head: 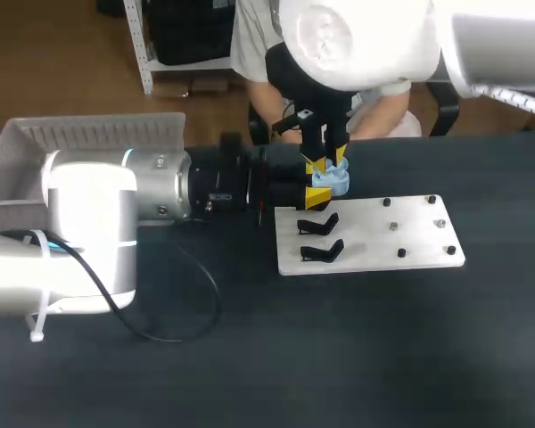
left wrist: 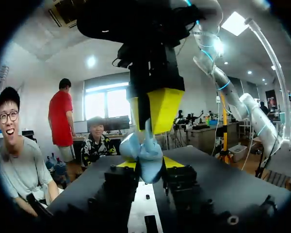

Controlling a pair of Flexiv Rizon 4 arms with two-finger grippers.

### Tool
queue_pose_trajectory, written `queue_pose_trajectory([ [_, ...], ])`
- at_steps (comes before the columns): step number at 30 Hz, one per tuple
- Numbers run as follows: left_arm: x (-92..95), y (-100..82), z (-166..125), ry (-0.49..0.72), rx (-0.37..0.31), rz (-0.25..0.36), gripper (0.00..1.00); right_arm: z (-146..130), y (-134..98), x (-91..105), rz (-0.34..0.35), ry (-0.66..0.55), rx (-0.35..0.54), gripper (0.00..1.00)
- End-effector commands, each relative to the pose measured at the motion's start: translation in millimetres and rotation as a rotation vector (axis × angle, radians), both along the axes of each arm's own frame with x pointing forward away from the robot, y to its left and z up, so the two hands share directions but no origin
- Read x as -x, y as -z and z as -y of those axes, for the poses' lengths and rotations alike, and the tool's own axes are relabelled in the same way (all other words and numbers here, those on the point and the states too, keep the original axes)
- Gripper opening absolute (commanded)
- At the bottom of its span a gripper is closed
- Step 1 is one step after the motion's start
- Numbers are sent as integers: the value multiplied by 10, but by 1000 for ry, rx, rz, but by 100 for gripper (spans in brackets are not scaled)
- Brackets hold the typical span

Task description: Pick up each earbud case from the left stands, insert the matching earbuds, close the lid, and place the case in the box.

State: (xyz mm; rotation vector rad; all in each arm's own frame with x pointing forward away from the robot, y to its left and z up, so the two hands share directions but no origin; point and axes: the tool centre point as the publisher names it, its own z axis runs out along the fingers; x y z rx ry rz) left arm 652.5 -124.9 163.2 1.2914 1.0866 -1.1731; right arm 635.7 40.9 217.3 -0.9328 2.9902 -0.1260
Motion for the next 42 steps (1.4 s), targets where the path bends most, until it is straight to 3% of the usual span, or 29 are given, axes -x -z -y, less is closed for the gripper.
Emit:
queue_pose_trajectory([
  [1, 1, 2, 1, -1, 1, 1, 0, -19, 0, -13, -4, -3, 1, 0],
  [42, 1, 2, 1, -1, 1, 1, 0, -44, 98, -42, -9, -1, -8, 0],
])
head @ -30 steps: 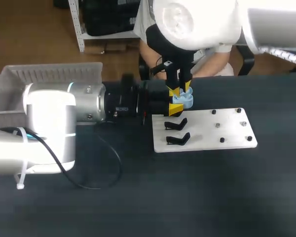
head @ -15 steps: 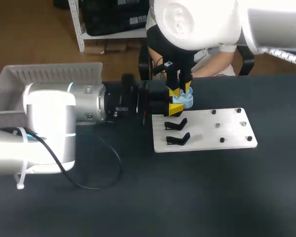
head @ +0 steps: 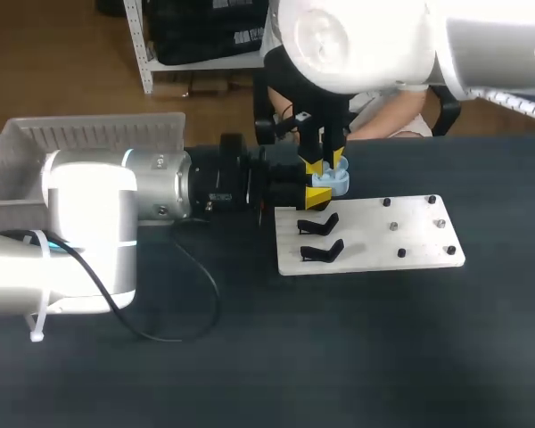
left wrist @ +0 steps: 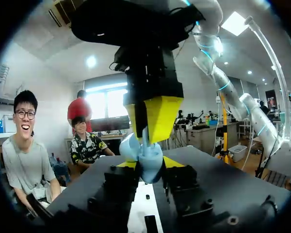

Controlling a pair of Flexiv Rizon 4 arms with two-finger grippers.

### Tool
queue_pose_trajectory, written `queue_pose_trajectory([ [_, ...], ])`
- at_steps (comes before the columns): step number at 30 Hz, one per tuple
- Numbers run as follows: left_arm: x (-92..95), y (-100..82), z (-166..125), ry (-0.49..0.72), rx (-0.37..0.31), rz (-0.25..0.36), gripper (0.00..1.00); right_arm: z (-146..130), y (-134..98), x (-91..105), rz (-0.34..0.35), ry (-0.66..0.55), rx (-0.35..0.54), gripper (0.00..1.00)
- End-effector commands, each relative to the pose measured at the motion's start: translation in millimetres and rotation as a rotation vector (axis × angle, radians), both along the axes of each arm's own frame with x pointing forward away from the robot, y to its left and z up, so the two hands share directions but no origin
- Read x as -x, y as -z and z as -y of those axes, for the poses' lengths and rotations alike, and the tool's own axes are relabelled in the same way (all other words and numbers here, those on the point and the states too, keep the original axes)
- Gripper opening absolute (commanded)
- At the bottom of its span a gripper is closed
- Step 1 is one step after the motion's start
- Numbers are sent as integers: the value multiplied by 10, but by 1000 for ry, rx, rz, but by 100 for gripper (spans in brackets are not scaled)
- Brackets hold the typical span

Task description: Pick up each earbud case from the left stands, insert the matching earbuds, close the lid, and place the case in the box.

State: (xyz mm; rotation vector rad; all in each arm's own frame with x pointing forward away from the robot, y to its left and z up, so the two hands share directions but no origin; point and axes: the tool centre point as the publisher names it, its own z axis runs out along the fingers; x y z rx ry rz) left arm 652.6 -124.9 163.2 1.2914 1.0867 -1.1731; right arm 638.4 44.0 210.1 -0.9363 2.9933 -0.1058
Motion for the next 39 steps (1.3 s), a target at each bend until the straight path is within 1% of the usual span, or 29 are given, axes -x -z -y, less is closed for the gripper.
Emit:
queue_pose_trajectory([
  [1, 1, 2, 1, -1, 1, 1, 0, -15, 30, -16, -3, 1, 4, 0],
  [14, 1, 2, 1, -1, 1, 1, 0, -35, 68, -14, -5, -6, 19, 0],
  [15, 1, 2, 1, -1, 1, 1, 0, -35, 69, -14, -4, -6, 19, 7],
  [16, 1, 2, 1, -1, 1, 1, 0, -35, 69, -14, -4, -5, 18, 23],
  [18, 1, 2, 1, -1, 1, 1, 0, -26, 53, -7, -3, -3, 15, 48],
  [19, 1, 2, 1, -1, 1, 1, 0, -24, 41, 3, -3, -3, 14, 70],
  [20, 1, 2, 1, -1, 1, 1, 0, -22, 22, 15, 2, -3, 12, 87],
  [21, 1, 2, 1, -1, 1, 1, 0, -19, 0, 29, 5, -4, 7, 96],
  [22, 1, 2, 1, -1, 1, 1, 0, -15, -22, 45, 8, -6, 5, 100],
  [26, 1, 2, 1, -1, 1, 1, 0, 21, -143, 114, 55, 9, -35, 100],
  [28, 1, 2, 1, -1, 1, 1, 0, 60, -204, 109, 76, 33, -61, 100],
  [32, 1, 2, 1, -1, 1, 1, 0, 158, -263, -32, 103, 106, -98, 100],
  [33, 1, 2, 1, -1, 1, 1, 0, 191, -271, -94, 110, 132, -109, 100],
  [36, 1, 2, 1, -1, 1, 1, 0, 244, -303, -206, 150, 182, -105, 100],
  [39, 1, 2, 1, -1, 1, 1, 0, 273, -305, -328, 147, 209, -108, 100],
])
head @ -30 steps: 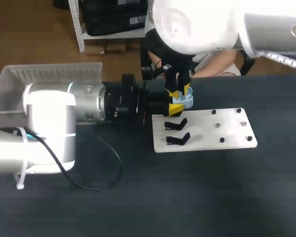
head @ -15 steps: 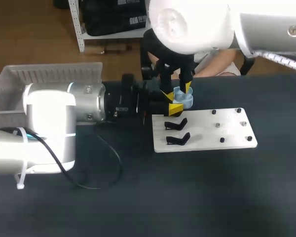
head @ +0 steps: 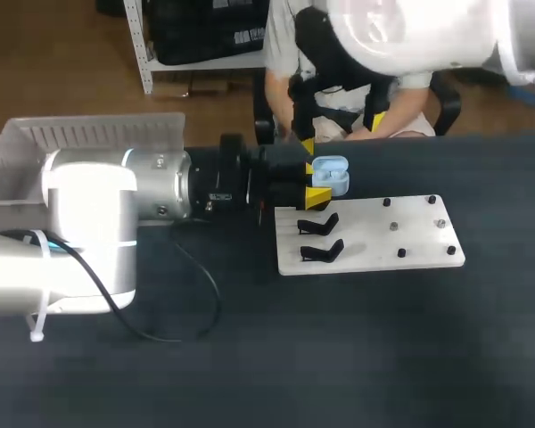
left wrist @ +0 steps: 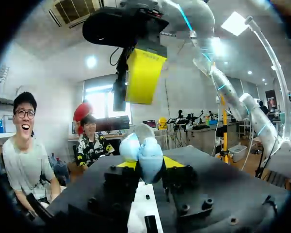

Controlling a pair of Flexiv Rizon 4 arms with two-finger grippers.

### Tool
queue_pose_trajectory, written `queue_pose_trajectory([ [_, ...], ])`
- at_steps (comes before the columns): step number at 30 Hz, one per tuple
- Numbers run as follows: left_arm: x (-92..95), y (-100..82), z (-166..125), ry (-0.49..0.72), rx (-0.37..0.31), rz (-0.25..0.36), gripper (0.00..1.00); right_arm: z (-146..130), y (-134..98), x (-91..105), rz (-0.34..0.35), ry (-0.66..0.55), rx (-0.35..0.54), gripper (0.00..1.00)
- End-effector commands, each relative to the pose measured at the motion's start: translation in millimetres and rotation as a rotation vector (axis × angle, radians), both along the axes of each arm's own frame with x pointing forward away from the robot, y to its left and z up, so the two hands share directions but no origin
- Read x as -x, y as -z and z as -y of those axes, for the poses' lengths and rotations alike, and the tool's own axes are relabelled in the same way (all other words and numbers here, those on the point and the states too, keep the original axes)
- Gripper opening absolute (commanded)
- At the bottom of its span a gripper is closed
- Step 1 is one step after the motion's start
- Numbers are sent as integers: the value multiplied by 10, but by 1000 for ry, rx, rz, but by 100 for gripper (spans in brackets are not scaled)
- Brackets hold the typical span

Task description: Pick up each earbud case from the left stands, insert the matching earbuds, close the lid, and place the case in the box.

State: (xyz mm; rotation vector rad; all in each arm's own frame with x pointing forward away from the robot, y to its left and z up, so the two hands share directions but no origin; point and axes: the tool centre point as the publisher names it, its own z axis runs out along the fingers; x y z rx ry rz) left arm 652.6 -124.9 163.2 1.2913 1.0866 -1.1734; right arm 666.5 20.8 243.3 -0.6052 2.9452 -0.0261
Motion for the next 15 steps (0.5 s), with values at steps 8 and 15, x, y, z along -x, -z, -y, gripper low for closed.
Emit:
queue_pose_trajectory([
  [8, 1, 2, 2, -1, 1, 1, 0, 106, 127, -374, 9, 76, -15, 100],
  [15, 1, 2, 2, -1, 1, 1, 0, 161, 256, -555, -26, 109, 5, 100],
])
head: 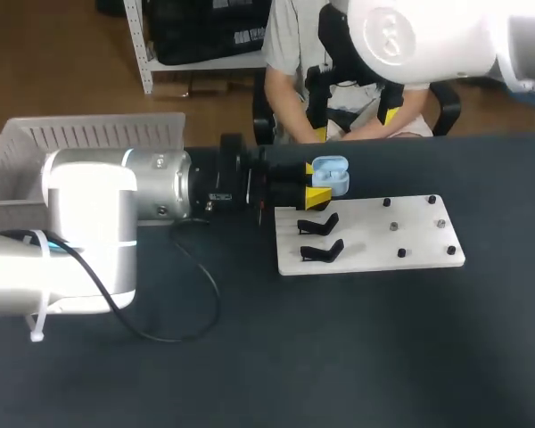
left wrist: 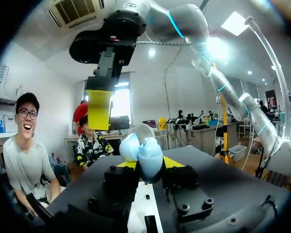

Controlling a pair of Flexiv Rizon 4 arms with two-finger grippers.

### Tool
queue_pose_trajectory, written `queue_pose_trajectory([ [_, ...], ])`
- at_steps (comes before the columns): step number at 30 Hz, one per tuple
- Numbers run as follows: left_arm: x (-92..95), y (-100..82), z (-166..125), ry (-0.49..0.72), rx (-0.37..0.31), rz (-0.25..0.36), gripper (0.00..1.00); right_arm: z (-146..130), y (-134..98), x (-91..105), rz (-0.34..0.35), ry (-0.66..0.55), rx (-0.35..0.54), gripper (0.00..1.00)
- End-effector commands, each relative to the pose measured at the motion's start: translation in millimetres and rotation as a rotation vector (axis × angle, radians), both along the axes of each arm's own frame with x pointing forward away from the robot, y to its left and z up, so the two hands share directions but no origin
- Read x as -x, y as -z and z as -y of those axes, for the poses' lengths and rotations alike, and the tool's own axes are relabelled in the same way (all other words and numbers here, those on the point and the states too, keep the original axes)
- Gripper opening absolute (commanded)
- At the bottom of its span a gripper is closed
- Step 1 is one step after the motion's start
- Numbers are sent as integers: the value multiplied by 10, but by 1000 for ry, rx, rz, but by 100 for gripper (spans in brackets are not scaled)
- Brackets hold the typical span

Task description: Pick up each earbud case from the left stands, insert the matching earbuds, close the lid, and place the case in the box.

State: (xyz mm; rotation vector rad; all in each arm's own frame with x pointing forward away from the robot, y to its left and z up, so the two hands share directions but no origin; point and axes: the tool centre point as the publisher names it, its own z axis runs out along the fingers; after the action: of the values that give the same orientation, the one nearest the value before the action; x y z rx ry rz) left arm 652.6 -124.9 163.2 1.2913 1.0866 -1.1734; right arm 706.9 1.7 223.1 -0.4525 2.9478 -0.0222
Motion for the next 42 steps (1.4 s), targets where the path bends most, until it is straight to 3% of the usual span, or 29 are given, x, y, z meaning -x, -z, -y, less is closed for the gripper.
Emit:
queue_pose_trajectory([
  [1, 1, 2, 2, -1, 1, 1, 0, -20, 77, -166, -58, 15, 29, 100],
  [7, 1, 2, 2, -1, 1, 1, 0, 54, 211, -149, -107, 26, 34, 100],
  [15, 1, 2, 2, -1, 1, 1, 0, 171, 298, 72, -180, 0, 40, 100],
  [23, 1, 2, 2, -1, 1, 1, 0, 270, 260, 335, -235, -46, 21, 100],
  [26, 1, 2, 2, -1, 1, 1, 0, 303, 248, 362, -224, -49, 32, 100],
  [28, 1, 2, 2, -1, 1, 1, 0, 343, 213, 352, -232, -49, -5, 100],
  [30, 1, 2, 2, -1, 1, 1, 0, 375, 168, 348, -169, -28, 20, 100],
  [36, 1, 2, 2, -1, 1, 1, 0, 698, -195, 331, 93, 96, -93, 100],
  [39, 9, -37, -240, -60, -34, 3, 0, 921, -281, 361, 137, 141, -157, 100],
  [42, 26, -149, -646, -162, -73, -8, 0, 921, -281, 361, 137, 141, -157, 100],
])
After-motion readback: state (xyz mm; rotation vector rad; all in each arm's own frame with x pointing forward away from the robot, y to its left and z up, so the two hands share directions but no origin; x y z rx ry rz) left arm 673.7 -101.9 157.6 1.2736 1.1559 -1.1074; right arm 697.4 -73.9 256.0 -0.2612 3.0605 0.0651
